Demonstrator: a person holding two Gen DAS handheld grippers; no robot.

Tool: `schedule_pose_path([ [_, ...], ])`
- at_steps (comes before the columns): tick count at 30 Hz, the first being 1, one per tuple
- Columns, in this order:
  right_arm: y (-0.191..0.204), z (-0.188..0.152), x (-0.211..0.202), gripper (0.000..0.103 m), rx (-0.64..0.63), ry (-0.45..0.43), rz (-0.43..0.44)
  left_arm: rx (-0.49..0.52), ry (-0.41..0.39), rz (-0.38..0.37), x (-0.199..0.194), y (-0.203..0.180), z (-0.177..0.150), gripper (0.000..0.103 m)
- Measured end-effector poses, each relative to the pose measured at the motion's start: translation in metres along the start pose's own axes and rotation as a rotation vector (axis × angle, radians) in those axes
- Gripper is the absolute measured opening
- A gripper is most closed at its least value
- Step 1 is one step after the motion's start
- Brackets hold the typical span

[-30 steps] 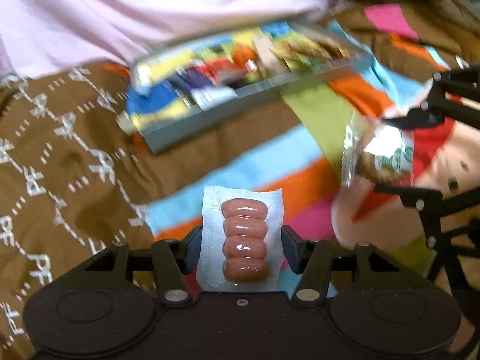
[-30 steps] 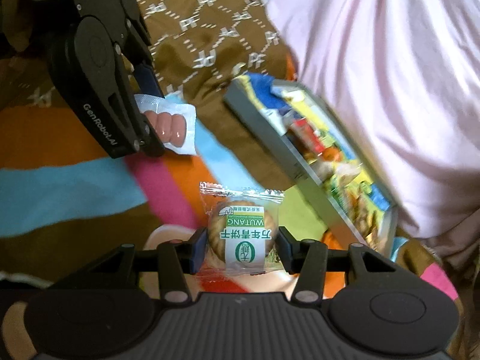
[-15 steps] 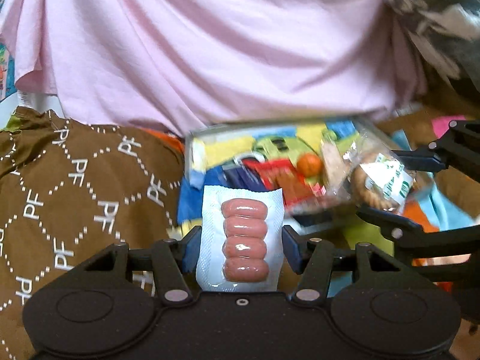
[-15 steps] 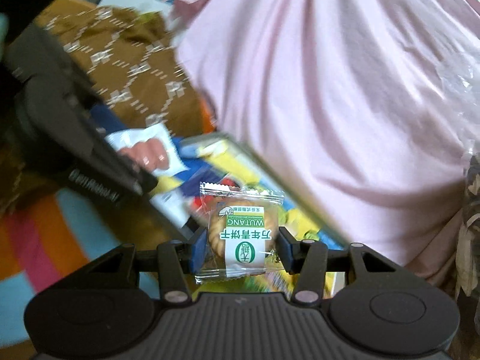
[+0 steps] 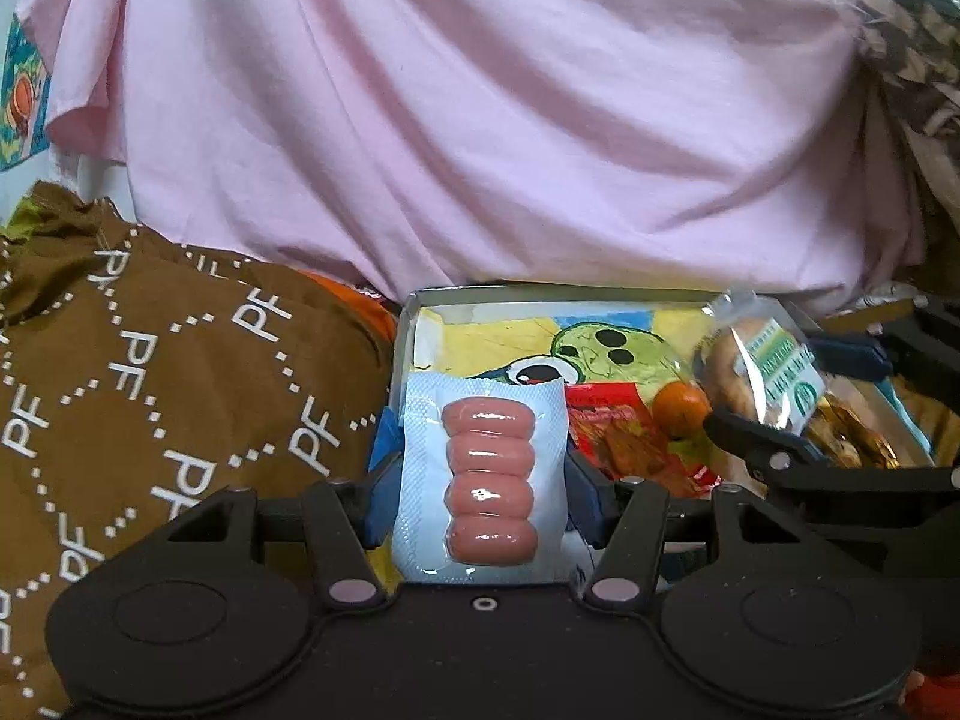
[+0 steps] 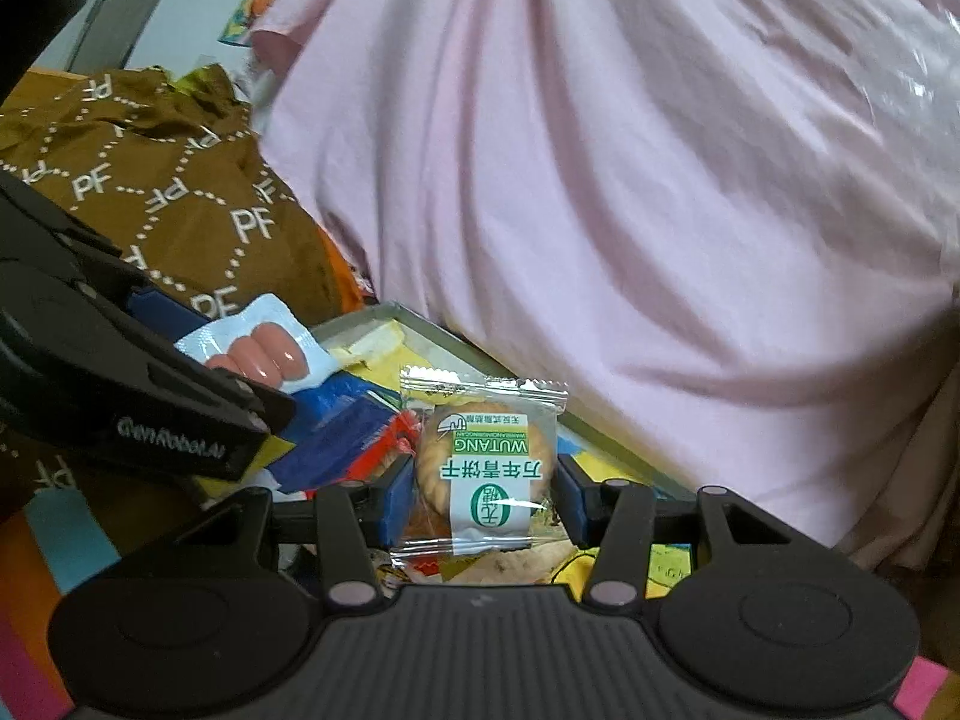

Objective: Organize snacks
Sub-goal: 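Lower both packets into the tray and open both grippers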

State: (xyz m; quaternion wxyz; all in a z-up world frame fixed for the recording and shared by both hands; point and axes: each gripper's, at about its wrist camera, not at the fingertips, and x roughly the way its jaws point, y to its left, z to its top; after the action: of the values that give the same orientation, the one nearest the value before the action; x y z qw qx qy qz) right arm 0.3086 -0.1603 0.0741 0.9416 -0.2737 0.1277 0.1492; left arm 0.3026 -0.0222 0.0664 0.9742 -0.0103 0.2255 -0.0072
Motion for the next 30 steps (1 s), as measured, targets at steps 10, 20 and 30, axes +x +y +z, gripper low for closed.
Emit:
schedule_pose_path([
  [10,-0.012,-0.015,0.022,0.054,0.102,0.055,0.015,-0.051,0.044,-0.019,0.033,0.005,0.000,0.059],
  [20,-0.009,-0.015,0.030,0.056,0.133,0.066,0.035,-0.114,0.101,-0.011,0.046,0.013,-0.002,0.061],
  [30,-0.023,-0.014,0.024,0.073,0.203,0.059,0.046,-0.175,0.110,-0.026,0.038,0.018,0.002,0.074],
])
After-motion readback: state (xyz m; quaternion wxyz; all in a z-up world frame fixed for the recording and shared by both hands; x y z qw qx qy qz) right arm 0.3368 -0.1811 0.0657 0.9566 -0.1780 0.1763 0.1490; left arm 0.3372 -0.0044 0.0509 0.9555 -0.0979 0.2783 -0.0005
